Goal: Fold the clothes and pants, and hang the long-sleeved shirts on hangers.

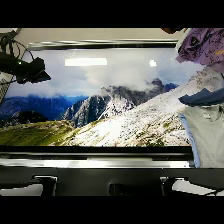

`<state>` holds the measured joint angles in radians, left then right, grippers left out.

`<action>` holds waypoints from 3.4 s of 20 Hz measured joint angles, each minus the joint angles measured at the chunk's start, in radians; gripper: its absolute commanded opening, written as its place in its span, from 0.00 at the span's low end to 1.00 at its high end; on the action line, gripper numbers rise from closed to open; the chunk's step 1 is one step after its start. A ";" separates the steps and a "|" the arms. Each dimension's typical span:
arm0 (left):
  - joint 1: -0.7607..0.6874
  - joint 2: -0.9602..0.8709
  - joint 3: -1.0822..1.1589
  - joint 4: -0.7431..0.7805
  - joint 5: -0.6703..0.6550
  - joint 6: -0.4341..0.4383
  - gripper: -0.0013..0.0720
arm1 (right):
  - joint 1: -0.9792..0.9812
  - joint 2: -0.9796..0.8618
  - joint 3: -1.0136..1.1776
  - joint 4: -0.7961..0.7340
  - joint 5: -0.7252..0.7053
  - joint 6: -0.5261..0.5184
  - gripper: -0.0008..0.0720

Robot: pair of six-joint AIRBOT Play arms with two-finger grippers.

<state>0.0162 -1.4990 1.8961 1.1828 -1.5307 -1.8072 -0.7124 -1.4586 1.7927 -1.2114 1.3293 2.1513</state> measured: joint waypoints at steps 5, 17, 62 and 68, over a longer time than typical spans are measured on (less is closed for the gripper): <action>0.000 0.000 0.000 0.000 0.000 -0.003 0.04 | 0.000 0.031 0.000 -0.096 0.165 0.027 0.05; 0.000 0.000 0.000 0.000 0.001 0.000 0.04 | 0.000 0.185 -0.166 -0.341 0.367 -0.069 0.05; -0.043 0.132 -0.246 0.156 0.066 0.117 0.04 | 0.724 0.278 -0.535 -0.282 -0.159 -0.335 0.05; -0.081 0.295 -0.566 0.200 0.176 0.172 0.04 | 1.089 0.221 -0.548 -0.314 -0.201 -0.343 0.05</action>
<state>-0.0647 -1.2041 1.3296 1.3823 -1.3544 -1.6356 0.3767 -1.2373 1.2449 -1.5253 1.1286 1.8080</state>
